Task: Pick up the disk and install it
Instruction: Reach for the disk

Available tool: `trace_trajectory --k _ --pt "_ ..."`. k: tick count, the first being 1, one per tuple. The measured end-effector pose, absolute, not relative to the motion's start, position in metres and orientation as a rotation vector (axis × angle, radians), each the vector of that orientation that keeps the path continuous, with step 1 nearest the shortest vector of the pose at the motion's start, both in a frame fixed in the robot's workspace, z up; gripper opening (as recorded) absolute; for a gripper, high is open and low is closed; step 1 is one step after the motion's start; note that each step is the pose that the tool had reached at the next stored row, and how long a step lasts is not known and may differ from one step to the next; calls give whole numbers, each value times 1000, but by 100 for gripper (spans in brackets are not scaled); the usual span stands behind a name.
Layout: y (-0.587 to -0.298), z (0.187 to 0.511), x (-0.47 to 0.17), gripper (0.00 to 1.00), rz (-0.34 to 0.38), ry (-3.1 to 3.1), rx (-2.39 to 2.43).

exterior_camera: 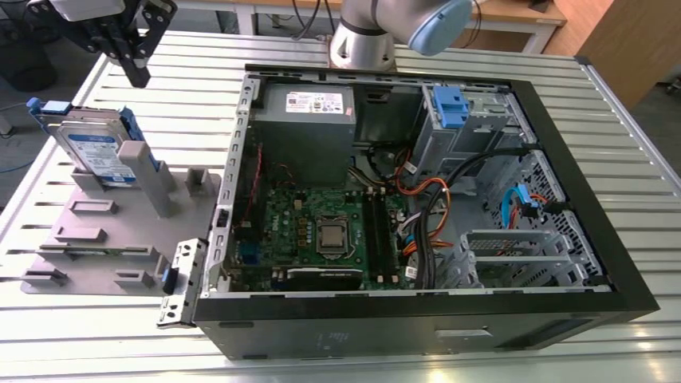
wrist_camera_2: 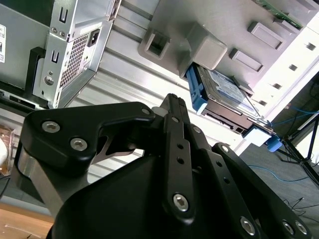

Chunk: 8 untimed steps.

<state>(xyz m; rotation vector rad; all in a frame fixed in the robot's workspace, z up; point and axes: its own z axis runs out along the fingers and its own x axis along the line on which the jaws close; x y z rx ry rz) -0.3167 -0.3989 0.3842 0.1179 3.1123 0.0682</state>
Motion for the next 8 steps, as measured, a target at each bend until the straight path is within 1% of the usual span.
trace_trajectory --k 8 --pt "-399 383 -324 11 68 3112 118"
